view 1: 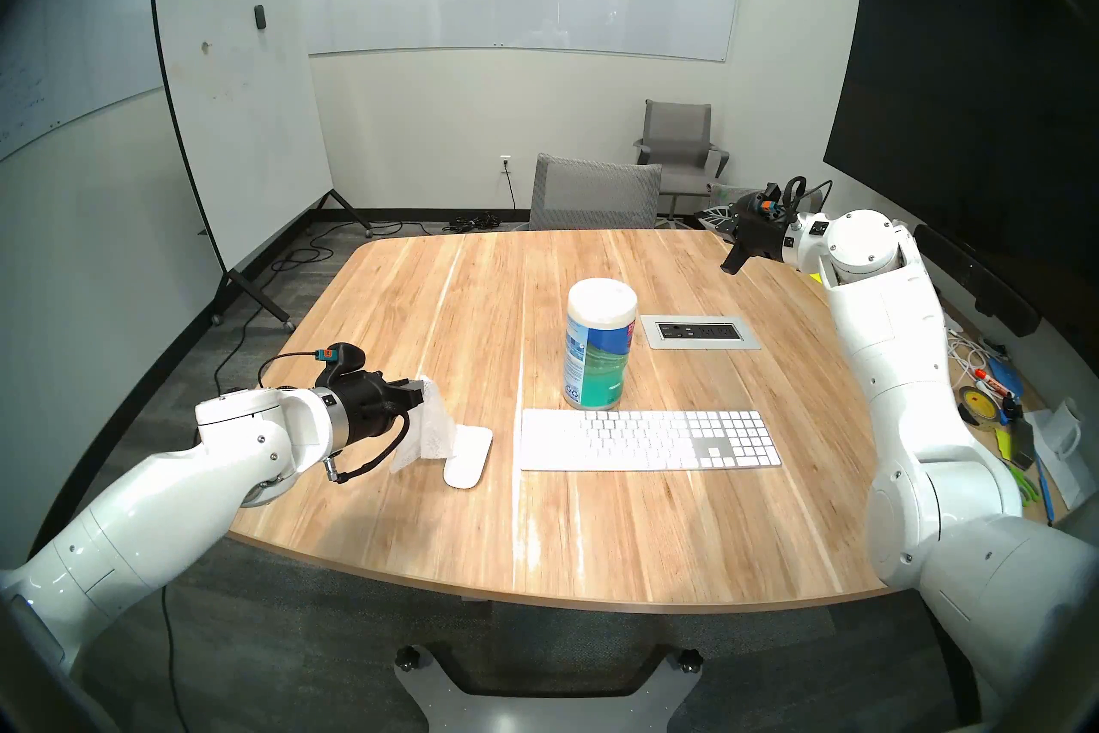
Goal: Wipe the keyboards and mice with a disinfecting wipe, then set the wipe down
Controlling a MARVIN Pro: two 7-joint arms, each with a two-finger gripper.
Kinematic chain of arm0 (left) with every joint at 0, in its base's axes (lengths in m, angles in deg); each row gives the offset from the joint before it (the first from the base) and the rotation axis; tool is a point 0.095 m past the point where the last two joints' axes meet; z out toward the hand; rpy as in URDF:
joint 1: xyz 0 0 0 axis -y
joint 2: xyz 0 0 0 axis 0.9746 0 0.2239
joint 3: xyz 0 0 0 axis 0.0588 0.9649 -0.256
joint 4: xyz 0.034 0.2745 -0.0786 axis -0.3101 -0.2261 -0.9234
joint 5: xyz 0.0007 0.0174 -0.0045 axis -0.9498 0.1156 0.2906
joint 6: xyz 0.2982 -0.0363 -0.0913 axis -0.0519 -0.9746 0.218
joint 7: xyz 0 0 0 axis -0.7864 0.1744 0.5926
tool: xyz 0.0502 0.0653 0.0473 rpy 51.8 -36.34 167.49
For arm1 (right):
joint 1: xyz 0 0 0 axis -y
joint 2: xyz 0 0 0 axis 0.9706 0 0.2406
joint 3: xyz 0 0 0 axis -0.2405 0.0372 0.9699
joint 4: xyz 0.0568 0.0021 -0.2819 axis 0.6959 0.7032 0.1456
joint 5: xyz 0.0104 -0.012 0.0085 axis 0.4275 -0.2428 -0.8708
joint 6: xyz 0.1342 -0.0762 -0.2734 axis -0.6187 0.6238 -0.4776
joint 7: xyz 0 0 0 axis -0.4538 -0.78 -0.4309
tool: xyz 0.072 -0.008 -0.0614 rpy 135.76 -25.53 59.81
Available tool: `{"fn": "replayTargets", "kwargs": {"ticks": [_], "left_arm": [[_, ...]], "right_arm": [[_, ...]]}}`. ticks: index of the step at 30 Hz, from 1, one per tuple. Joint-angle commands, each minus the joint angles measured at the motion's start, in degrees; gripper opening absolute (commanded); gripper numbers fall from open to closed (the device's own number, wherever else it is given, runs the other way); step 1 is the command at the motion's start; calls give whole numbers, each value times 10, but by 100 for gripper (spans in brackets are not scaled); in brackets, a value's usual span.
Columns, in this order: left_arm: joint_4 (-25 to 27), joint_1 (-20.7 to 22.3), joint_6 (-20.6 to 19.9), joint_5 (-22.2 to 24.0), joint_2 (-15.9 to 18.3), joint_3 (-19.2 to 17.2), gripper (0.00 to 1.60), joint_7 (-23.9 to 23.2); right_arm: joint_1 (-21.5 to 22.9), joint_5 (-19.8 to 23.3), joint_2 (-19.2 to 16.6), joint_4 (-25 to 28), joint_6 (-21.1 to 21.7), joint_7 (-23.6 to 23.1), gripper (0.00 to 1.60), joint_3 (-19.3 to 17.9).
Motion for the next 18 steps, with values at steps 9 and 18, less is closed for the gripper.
{"fn": "replayTargets", "kwargs": {"ticks": [9,18], "left_arm": [[23,8,-23,46,36,-54,0,21],[29,14,-36,62,52,-79,0,29]], "right_arm": [[15,2,1,11,0,1,0,-1],[15,2,1,11,0,1,0,-1]]}}
